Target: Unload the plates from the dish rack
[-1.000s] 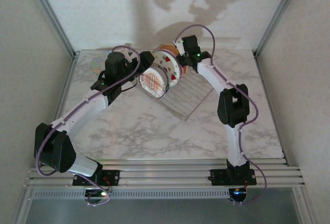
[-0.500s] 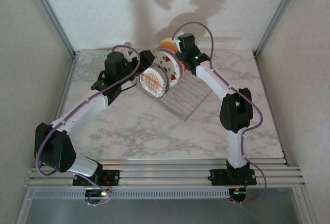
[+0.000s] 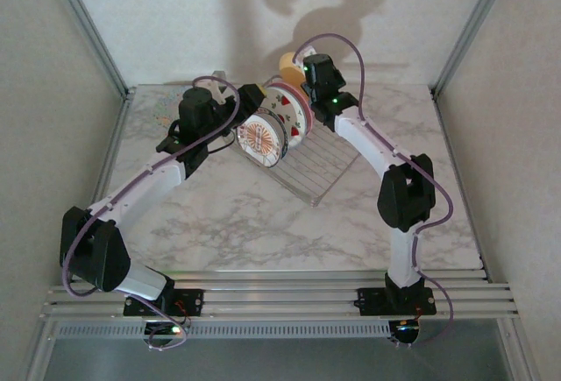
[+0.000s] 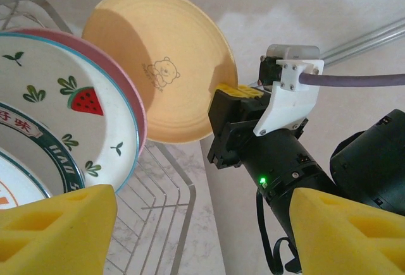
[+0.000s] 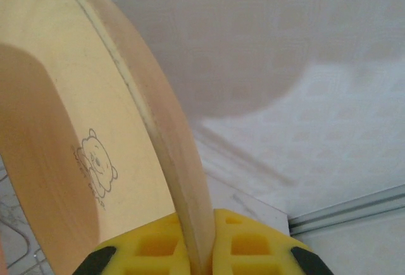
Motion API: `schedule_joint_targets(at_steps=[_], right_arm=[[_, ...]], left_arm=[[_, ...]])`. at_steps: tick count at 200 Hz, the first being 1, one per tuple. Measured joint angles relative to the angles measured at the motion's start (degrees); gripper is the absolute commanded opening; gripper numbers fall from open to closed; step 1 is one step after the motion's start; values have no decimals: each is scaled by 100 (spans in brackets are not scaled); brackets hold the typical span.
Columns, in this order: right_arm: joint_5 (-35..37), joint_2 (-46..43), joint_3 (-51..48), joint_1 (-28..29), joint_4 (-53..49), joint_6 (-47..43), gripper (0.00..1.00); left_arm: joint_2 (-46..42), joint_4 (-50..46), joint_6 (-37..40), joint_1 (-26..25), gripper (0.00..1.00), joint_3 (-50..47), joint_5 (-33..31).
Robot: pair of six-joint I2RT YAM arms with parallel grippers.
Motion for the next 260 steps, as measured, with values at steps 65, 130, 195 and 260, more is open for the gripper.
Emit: schedule_joint_targets(at_steps=[65,130,195,260], right_arm=[[256,-623,-105,0,225,-258,0],[214,-1891,-402,0,-195,249,0],[-155,-3300,-568,-9,-1423,1550,0],[-732,-3976,-789,-155,-2422,2765,0]], left_arm=[[289,103,9,-216,73,282,138],[774,247,164,-553,73,837,291],[1620,317,463,-1073,73,1753,439],[2162,328,485,-1318,69,2260,501]])
